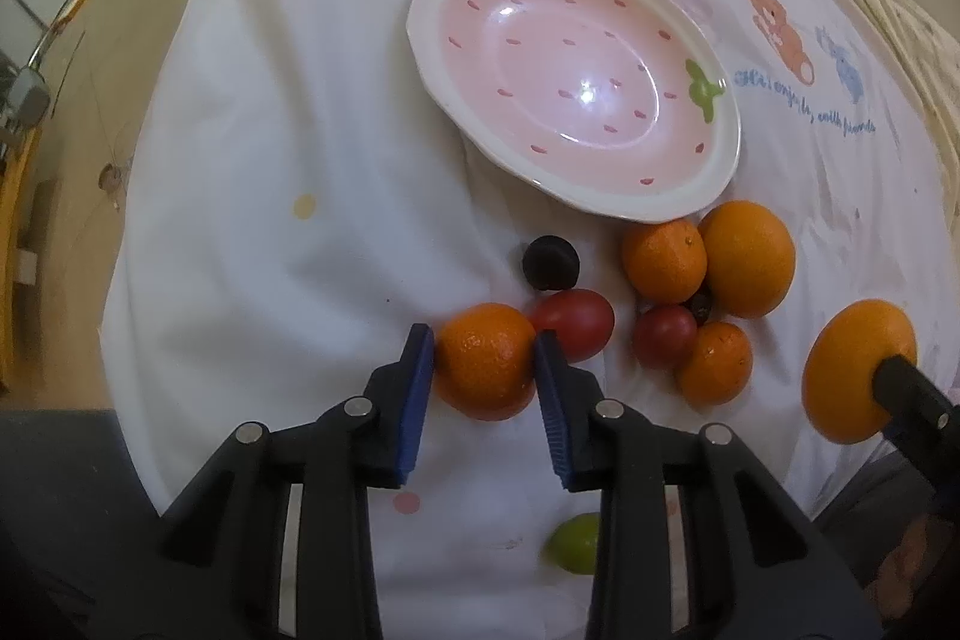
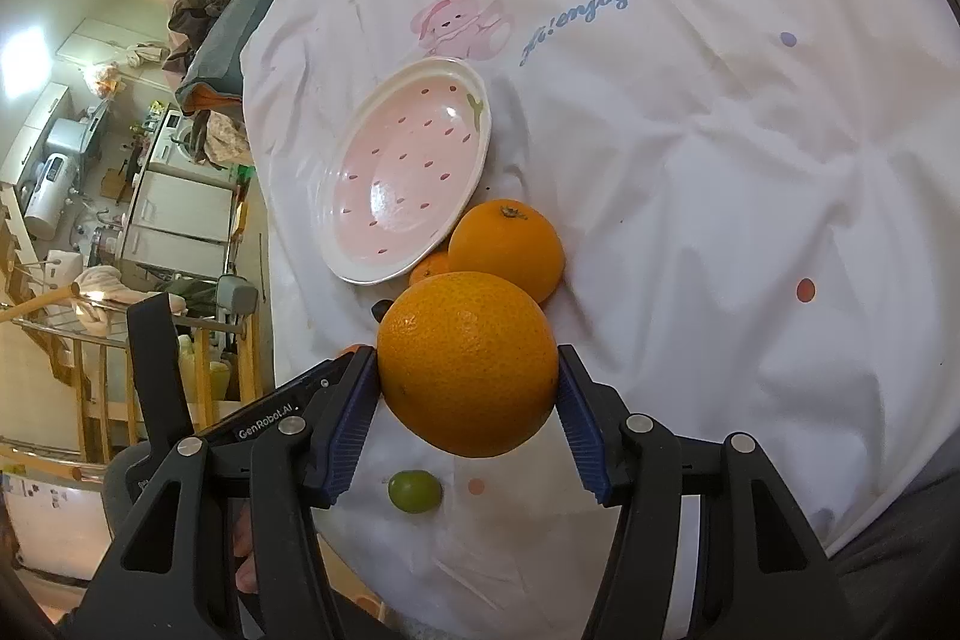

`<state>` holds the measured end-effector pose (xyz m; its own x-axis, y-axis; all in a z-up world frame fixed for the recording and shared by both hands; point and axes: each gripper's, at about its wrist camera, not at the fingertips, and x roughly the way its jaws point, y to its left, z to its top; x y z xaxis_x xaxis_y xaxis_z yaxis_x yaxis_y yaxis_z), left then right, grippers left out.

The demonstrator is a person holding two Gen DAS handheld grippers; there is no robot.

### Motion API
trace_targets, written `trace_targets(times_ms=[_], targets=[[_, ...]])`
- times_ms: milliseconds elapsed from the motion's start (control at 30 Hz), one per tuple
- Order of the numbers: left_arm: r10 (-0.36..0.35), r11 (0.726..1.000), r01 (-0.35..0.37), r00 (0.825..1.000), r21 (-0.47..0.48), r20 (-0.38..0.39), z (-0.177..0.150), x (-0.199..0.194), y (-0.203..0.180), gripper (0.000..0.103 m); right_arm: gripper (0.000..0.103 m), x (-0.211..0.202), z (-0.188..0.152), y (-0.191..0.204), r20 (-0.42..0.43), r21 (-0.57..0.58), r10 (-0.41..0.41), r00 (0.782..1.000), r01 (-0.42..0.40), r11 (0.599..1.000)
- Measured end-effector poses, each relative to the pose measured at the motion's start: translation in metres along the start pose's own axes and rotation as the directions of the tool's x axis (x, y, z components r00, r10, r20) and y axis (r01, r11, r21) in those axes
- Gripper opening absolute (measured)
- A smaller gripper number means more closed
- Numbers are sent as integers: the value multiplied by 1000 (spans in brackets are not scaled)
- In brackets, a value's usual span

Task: Organize fruits
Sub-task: 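Carry the tangerine in the left tool while the right tool carries the orange over the plate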

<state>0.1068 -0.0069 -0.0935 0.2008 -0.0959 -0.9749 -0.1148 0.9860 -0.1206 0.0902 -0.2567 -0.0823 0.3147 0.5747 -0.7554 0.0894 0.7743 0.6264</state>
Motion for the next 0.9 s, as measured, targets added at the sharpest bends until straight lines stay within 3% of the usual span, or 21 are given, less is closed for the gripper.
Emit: trace_targets(times_ms=[233,633,900], targets=[[-11,999,9,999,-38,-41,4,6,3,34,60,-3,-3,0,10,-6,-8,1000,8,1000],[-21,999,19,999,-38,-35,3,-2,5,30,60,-4,-1,-1,6,1,-1,1000,1,1000],[-9,1000,8,997,14,76,6,-44,1,30,60,-18,1,15,37,-38,16,999,-14,999]])
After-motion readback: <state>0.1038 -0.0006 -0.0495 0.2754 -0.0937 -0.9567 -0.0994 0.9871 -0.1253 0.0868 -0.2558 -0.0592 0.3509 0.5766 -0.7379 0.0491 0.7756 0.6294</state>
